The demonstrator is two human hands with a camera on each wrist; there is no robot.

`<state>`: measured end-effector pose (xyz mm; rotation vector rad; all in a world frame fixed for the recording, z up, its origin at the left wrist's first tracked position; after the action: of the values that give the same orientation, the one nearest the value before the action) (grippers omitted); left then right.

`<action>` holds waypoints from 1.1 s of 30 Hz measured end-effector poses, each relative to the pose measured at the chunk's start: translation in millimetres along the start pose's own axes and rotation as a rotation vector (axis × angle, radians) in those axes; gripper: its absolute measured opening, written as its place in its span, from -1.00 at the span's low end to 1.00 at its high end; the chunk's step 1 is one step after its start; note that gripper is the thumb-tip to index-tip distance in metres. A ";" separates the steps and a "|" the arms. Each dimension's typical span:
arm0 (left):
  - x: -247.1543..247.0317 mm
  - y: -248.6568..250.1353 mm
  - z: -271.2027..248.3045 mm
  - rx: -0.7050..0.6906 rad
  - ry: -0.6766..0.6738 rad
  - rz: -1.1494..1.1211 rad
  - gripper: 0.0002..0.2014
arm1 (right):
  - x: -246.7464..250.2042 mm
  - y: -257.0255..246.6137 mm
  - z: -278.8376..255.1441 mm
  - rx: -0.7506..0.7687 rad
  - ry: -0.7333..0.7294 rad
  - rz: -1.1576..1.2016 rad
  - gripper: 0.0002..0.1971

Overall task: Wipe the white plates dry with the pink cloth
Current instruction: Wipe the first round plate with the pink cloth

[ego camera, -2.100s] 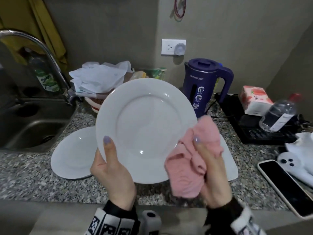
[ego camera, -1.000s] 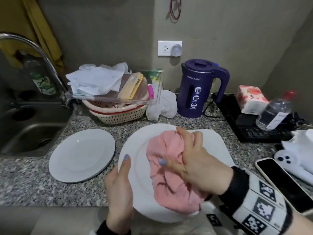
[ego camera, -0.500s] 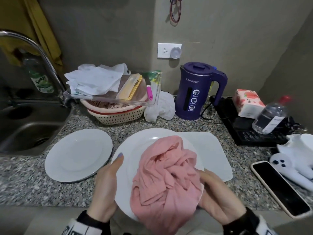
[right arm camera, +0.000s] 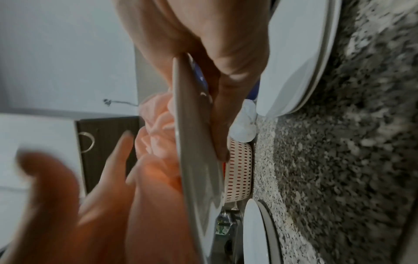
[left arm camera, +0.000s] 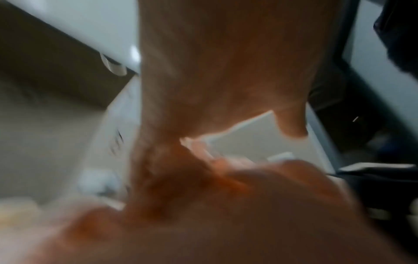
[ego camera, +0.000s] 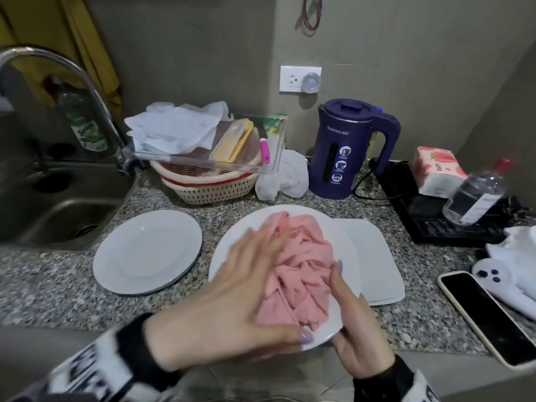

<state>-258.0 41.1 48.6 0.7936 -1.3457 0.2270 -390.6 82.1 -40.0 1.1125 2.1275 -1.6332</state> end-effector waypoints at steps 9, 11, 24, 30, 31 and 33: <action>-5.8 -3.4 37.3 -0.055 0.173 0.357 -0.46 | -3.8 6.6 -19.3 0.169 0.110 0.090 -0.52; 6.7 -20.4 38.8 0.052 0.201 0.331 -0.45 | 1.2 3.8 -21.3 0.231 0.152 0.096 -0.54; 6.4 -10.6 24.7 0.104 0.162 0.373 -0.46 | 13.2 -12.2 -29.5 0.376 0.252 0.188 -0.55; -29.6 31.4 10.0 -0.086 0.141 0.400 -0.46 | 14.0 -18.3 -24.4 0.403 0.277 0.191 -0.70; -18.9 13.4 13.5 -0.021 0.175 0.477 -0.43 | 15.6 -18.4 -25.6 0.396 0.271 0.202 -0.75; 4.3 -20.8 17.9 0.123 0.234 0.559 -0.42 | 18.5 -17.4 -27.1 0.385 0.281 0.177 -0.81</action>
<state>-258.9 13.6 45.0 0.4566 -1.3132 0.8242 -408.3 112.9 -29.1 1.6825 1.8375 -1.9463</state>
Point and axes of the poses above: each hand's wrist, its own z-axis towards the middle knuckle, its own x-axis out of the back of the hand, y = z × x, the point moved 9 cm from there along z, towards the middle knuckle, and after that the axes turned 5 degrees about z, right-handed, at the moved point
